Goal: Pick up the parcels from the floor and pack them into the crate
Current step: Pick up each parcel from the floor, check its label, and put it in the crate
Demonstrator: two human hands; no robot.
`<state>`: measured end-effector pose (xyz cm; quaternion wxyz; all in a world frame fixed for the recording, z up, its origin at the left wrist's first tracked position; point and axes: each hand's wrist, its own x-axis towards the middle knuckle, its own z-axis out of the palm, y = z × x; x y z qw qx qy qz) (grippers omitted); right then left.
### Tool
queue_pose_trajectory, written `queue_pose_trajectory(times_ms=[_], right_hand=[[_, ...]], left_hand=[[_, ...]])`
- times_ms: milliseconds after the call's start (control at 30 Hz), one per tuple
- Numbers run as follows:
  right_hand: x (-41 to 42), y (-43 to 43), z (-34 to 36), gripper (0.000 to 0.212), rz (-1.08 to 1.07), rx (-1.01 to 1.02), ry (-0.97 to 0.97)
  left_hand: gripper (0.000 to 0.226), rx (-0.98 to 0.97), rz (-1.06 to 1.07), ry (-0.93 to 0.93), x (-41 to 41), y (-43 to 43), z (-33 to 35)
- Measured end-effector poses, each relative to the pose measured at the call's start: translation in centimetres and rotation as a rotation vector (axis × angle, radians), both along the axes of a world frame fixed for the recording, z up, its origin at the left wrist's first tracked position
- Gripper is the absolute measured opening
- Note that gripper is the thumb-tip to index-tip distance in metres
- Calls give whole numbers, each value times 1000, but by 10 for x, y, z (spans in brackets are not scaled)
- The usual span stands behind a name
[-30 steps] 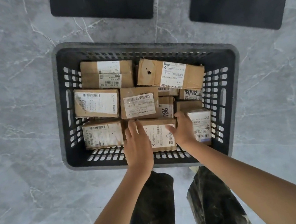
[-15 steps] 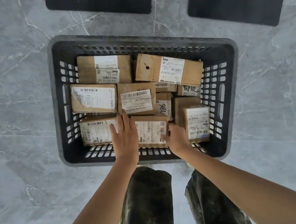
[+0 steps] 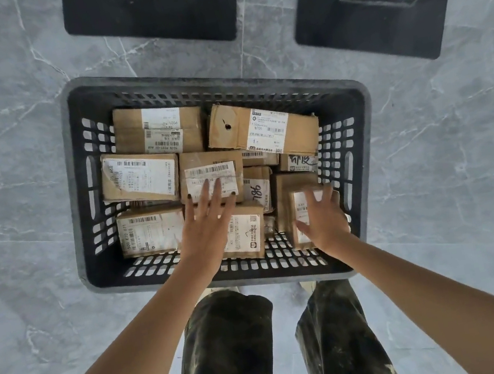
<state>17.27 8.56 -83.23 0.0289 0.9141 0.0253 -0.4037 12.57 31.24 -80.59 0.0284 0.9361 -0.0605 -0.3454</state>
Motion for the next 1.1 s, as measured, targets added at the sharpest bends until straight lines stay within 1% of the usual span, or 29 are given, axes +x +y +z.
queue_pose_trajectory(times_ms=[67,133,200,233,333,467,567,733,800,867,933,967,1000,1033,1067,1100], right_hand=[[5,3,-6,83,-6,19,43],[10,12,-5,85,-165,54,46],[12,21,-5,82,-339,98,44],[13,26,-5,79,-387,112,37],[19,34,-9,75,-456,134,-50],[51,47,-16,69,-568,322,-245],[72,58,-20,64,-704,370,-280],[67,65,-17,68,-771,461,-346],[67,68,-16,68,-752,495,-374],[69,72,-12,66,-758,529,-391],[71,70,-12,63,-870,543,-359],[74,63,-14,65,-972,538,-311],[78,54,-16,71,-1118,544,-242],[82,43,-16,78,-1270,540,-118],[83,33,-13,83,-1328,517,43],[80,28,-6,82,-1242,459,217]], left_hand=[[83,-25,-79,39,2,-5,-2],[81,-18,-92,105,1,-9,-1],[81,-18,-43,146,-3,-13,2],[81,-23,-9,159,-4,-16,4],[83,-39,84,221,-4,-21,7],[84,-46,121,244,-2,-23,7],[86,-51,114,242,-3,-21,6],[88,-60,99,278,0,-21,7],[84,-71,95,289,5,-22,8],[79,-102,71,259,11,-26,9],[79,-153,14,232,15,-33,8],[80,-159,-22,231,17,-38,8],[81,-148,-43,244,17,-43,9],[82,-130,-34,271,17,-48,10],[83,-114,-2,299,17,-52,12],[83,-101,34,311,16,-56,13]])
